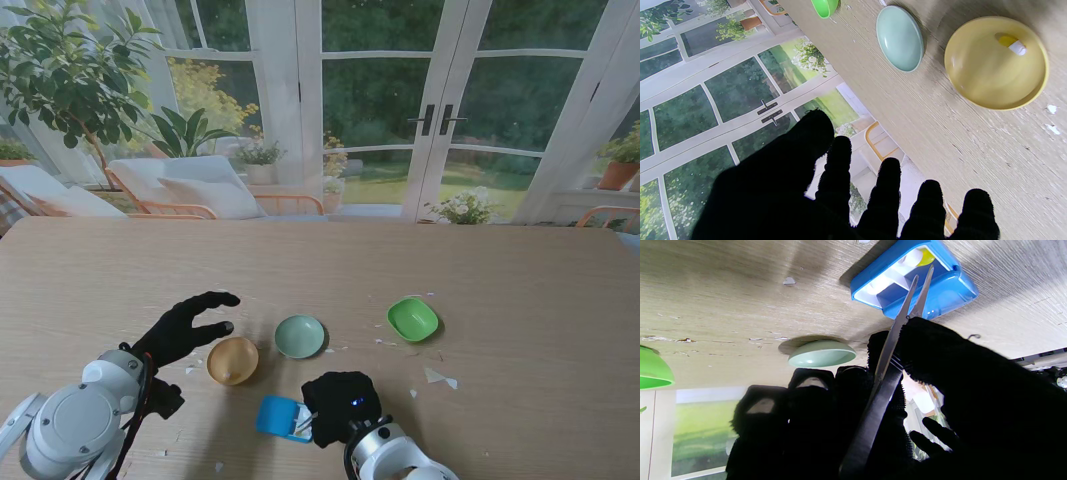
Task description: Refill the pill box with tweezers
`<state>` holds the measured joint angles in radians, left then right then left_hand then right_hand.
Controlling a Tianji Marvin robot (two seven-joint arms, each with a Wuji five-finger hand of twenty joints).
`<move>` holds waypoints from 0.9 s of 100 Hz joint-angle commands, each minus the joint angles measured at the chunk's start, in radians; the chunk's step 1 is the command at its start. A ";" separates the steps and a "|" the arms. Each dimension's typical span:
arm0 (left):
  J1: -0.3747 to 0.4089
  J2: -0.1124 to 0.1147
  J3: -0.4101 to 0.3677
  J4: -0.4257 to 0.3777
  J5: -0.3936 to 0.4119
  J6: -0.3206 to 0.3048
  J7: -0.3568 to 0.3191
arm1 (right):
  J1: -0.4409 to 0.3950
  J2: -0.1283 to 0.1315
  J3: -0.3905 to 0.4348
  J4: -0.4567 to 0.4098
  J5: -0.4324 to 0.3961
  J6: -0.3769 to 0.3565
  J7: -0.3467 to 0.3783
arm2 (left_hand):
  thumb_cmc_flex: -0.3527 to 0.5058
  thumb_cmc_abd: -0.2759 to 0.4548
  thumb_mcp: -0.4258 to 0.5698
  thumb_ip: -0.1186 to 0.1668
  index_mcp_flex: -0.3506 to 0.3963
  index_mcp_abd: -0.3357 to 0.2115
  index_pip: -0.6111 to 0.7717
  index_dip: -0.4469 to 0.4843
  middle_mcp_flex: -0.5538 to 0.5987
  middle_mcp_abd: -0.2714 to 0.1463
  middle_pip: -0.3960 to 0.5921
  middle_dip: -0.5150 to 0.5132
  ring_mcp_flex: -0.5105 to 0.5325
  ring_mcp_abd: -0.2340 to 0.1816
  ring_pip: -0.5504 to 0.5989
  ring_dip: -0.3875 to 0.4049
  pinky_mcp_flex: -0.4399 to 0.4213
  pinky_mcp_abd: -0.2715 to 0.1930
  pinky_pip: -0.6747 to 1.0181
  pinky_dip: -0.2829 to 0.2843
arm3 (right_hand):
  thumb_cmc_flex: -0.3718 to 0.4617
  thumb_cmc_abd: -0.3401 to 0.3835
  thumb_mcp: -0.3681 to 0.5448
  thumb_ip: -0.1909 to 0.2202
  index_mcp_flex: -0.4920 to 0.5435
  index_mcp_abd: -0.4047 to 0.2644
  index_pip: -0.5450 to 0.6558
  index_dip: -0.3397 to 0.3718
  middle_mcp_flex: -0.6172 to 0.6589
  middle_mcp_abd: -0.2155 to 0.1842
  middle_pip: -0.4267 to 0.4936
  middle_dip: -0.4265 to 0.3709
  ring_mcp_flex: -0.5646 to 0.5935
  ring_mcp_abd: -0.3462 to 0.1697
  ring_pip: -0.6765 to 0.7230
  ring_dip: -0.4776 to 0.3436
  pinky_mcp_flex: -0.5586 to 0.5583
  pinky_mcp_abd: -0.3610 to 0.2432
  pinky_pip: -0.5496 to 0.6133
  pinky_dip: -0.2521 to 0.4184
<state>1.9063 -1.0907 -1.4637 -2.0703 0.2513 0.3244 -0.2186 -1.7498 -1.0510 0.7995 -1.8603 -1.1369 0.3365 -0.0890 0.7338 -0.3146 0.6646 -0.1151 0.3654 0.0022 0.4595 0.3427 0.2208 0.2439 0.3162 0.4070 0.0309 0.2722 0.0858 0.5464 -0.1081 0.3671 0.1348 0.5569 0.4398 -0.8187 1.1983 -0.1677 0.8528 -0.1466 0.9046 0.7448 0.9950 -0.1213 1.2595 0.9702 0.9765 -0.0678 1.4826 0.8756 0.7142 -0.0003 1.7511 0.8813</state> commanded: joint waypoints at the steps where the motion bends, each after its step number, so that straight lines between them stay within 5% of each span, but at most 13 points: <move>1: 0.005 -0.002 0.001 -0.010 0.002 0.004 -0.013 | -0.006 -0.007 -0.001 -0.002 -0.002 -0.004 0.013 | -0.002 -0.003 -0.004 0.028 -0.027 -0.044 0.002 -0.009 -0.012 -0.041 -0.002 -0.007 -0.022 -0.024 -0.011 -0.001 0.000 -0.030 -0.023 0.002 | 0.066 0.047 0.044 0.076 0.018 -0.062 0.052 -0.005 -0.017 -0.024 -0.002 -0.004 0.017 -0.024 0.016 0.004 0.012 -0.028 0.083 0.013; 17: 0.005 -0.002 0.001 -0.009 0.003 0.004 -0.014 | -0.013 -0.008 0.004 -0.007 -0.006 -0.008 -0.004 | -0.003 -0.002 -0.004 0.028 -0.030 -0.046 0.002 -0.009 -0.012 -0.041 -0.002 -0.007 -0.022 -0.024 -0.011 -0.001 0.000 -0.031 -0.023 0.002 | 0.068 0.050 0.035 0.074 0.015 -0.061 0.048 -0.027 -0.017 -0.026 -0.005 -0.009 0.016 -0.024 0.013 0.002 0.012 -0.029 0.083 0.012; 34: 0.006 -0.002 0.001 -0.010 0.002 0.004 -0.013 | -0.021 -0.010 0.014 -0.019 -0.015 -0.023 -0.028 | -0.003 -0.002 -0.004 0.028 -0.031 -0.045 0.003 -0.009 -0.012 -0.041 -0.002 -0.007 -0.022 -0.024 -0.011 -0.001 0.000 -0.031 -0.023 0.002 | 0.073 0.054 0.018 0.072 -0.005 -0.047 0.038 -0.139 -0.025 -0.033 -0.036 -0.030 0.002 -0.008 -0.023 -0.014 -0.003 -0.027 0.071 0.005; 65: 0.006 -0.002 0.001 -0.010 0.003 0.004 -0.011 | 0.016 -0.025 0.008 -0.003 0.012 -0.040 -0.096 | -0.003 -0.003 -0.004 0.029 -0.032 -0.045 0.004 -0.009 -0.012 -0.042 -0.002 -0.007 -0.022 -0.024 -0.010 -0.001 0.000 -0.030 -0.023 0.001 | 0.106 0.039 0.023 0.068 -0.009 -0.067 0.042 -0.152 -0.043 -0.039 -0.056 -0.033 -0.041 0.013 -0.055 -0.019 -0.049 -0.019 0.045 0.005; 90: 0.009 -0.004 -0.004 -0.012 0.001 0.002 -0.008 | 0.138 -0.052 -0.055 0.060 0.087 -0.026 -0.140 | -0.003 -0.004 -0.003 0.029 -0.033 -0.041 0.004 -0.009 -0.010 -0.040 -0.001 -0.007 -0.022 -0.022 -0.010 -0.001 0.000 -0.030 -0.023 0.001 | 0.107 0.037 0.024 0.066 -0.006 -0.066 0.048 -0.147 -0.041 -0.034 -0.051 -0.031 -0.039 0.014 -0.047 -0.012 -0.050 -0.016 0.043 0.009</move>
<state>1.9087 -1.0908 -1.4662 -2.0727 0.2529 0.3248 -0.2168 -1.6431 -1.0771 0.7505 -1.8153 -1.0554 0.3043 -0.2307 0.7338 -0.3147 0.6646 -0.1151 0.3654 0.0009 0.4595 0.3426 0.2208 0.2439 0.3162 0.4070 0.0309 0.2722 0.0858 0.5464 -0.1081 0.3671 0.1348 0.5569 0.4878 -0.8059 1.1723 -0.1677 0.8267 -0.1473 0.9071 0.5887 0.9645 -0.1213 1.2060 0.9345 0.9459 -0.0643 1.4259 0.8646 0.6724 -0.0011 1.7511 0.8813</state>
